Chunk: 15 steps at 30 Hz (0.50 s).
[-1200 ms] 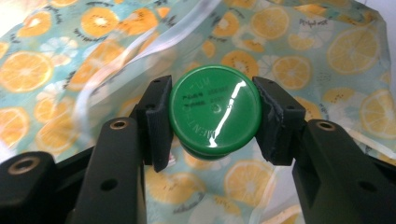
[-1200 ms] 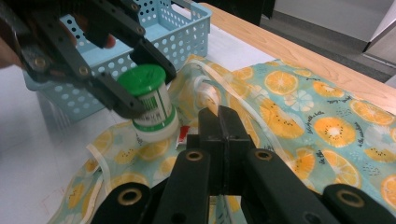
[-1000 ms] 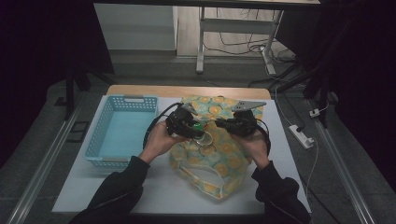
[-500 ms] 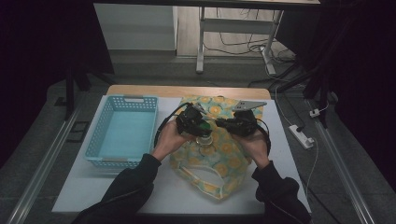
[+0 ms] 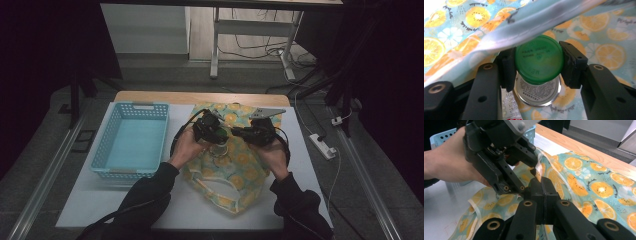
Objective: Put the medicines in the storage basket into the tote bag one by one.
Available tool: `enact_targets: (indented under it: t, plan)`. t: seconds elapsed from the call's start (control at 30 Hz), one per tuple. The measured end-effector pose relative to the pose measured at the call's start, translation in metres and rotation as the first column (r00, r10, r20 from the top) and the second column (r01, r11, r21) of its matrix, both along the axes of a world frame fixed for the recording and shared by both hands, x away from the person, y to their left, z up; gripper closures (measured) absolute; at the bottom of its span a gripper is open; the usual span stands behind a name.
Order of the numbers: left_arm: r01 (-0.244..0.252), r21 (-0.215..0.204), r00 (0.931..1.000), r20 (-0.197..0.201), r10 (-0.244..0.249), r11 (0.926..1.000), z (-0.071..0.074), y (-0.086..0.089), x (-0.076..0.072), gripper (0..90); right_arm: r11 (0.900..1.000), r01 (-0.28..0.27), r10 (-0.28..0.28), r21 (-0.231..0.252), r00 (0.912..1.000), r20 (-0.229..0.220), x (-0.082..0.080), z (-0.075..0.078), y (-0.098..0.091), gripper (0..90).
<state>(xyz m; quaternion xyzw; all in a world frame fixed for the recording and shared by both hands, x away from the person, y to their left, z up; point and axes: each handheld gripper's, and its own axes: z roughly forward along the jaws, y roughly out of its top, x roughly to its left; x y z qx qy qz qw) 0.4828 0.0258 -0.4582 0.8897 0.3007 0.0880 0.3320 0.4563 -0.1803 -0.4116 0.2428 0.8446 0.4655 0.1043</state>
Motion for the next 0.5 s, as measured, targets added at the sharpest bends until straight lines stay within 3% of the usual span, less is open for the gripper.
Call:
enact_targets:
  t: [0.5]
  plan:
    - [-0.002,0.035,1.0,0.004,0.002,0.9994,-0.016,-0.005,0.001,50.9,1.0,-0.002,0.002,-0.004,1.0,-0.005,0.001,-0.001,0.0,90.0]
